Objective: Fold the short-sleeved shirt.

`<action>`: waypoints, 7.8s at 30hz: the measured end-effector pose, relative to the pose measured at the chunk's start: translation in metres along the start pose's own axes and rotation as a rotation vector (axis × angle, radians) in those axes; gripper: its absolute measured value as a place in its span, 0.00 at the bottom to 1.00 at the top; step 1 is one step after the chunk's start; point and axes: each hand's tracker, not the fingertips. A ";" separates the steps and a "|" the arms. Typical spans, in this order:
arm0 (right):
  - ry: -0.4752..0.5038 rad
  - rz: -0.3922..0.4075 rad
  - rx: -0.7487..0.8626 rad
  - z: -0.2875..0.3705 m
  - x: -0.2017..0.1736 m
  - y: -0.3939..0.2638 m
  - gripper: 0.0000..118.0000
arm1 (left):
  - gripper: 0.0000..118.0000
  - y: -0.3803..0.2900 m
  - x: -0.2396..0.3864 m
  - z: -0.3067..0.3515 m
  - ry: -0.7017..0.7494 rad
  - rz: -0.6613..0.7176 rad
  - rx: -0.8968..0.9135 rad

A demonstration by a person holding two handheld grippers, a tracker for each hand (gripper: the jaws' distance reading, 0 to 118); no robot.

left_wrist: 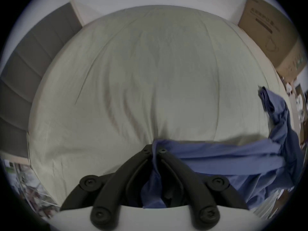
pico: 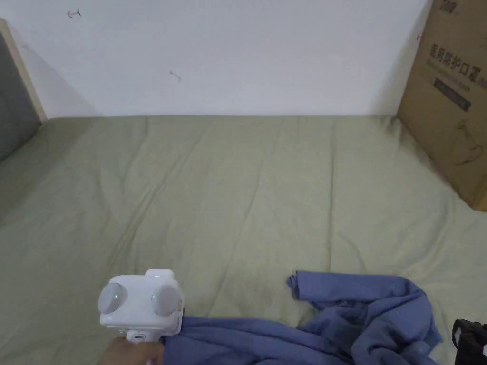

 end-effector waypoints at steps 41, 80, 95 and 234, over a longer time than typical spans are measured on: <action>0.274 -0.066 -0.102 -0.047 0.036 0.287 0.04 | 0.01 0.106 -0.099 0.243 -0.042 0.104 0.495; 0.082 0.032 -0.049 -0.226 -0.099 0.429 0.04 | 0.01 0.356 -0.090 0.141 0.215 0.128 0.693; 0.033 -0.048 -0.357 -0.358 -0.052 0.231 0.04 | 0.01 0.246 -0.096 -0.026 0.110 0.176 0.430; 0.092 -0.089 -0.363 -0.023 0.011 -0.064 0.30 | 0.06 -0.117 -0.136 0.039 -0.084 0.184 0.180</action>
